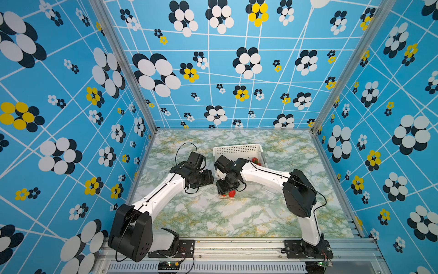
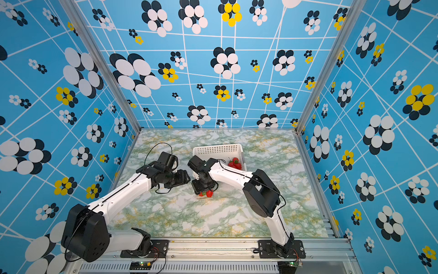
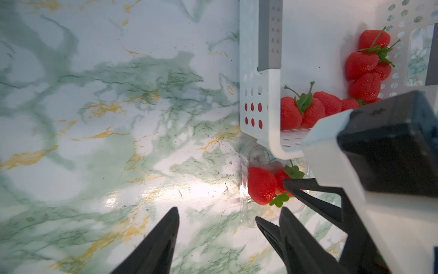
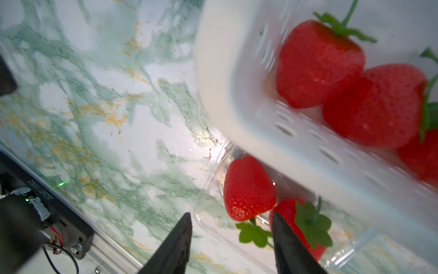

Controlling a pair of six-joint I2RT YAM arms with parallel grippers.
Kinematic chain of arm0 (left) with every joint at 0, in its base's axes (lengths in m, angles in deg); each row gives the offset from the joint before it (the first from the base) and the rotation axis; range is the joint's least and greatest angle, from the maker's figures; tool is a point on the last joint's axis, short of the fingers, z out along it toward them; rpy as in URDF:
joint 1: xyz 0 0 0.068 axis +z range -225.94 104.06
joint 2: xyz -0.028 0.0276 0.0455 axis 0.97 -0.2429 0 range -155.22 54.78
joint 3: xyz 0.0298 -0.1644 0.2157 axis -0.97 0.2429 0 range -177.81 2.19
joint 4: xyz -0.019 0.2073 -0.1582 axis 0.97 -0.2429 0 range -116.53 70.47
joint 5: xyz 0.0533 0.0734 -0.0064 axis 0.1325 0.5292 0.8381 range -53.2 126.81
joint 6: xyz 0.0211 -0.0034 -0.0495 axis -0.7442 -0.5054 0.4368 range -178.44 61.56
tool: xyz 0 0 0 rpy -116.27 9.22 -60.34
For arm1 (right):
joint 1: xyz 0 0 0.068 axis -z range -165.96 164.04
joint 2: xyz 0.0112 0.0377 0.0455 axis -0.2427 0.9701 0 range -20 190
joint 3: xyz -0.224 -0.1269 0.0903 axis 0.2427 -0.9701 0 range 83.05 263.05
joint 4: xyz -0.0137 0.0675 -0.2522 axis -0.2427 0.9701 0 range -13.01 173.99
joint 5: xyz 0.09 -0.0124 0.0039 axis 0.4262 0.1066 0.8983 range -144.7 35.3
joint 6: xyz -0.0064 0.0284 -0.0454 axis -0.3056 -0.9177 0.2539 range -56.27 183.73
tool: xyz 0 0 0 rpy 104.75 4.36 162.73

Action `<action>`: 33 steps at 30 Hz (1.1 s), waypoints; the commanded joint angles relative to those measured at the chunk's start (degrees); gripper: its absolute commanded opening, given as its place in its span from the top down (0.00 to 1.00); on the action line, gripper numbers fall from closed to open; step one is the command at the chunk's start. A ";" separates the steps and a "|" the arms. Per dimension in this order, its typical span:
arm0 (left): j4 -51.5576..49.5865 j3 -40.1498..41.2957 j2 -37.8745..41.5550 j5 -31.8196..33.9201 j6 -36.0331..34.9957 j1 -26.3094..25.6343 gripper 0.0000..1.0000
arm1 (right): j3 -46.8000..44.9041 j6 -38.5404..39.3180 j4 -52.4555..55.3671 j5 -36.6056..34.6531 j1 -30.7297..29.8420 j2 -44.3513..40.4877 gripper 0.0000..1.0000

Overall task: Pack strawberries into containers
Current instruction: Place the strawberry in the packing box, then pick up the strawberry from the basket.

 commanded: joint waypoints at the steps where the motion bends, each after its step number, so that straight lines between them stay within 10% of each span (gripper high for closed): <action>1: -0.34 0.76 1.83 -0.47 -0.04 0.52 0.31 | 1.58 1.70 1.12 -2.53 -0.40 -1.14 0.45; 11: -1.92 -4.10 1.03 -0.29 -0.39 -0.25 0.31 | 6.09 3.24 5.88 -10.31 4.51 -8.31 0.45; 33: -3.54 -26.40 -21.22 -0.98 -0.47 -7.07 0.32 | 15.56 9.67 11.91 -8.31 26.20 7.77 0.46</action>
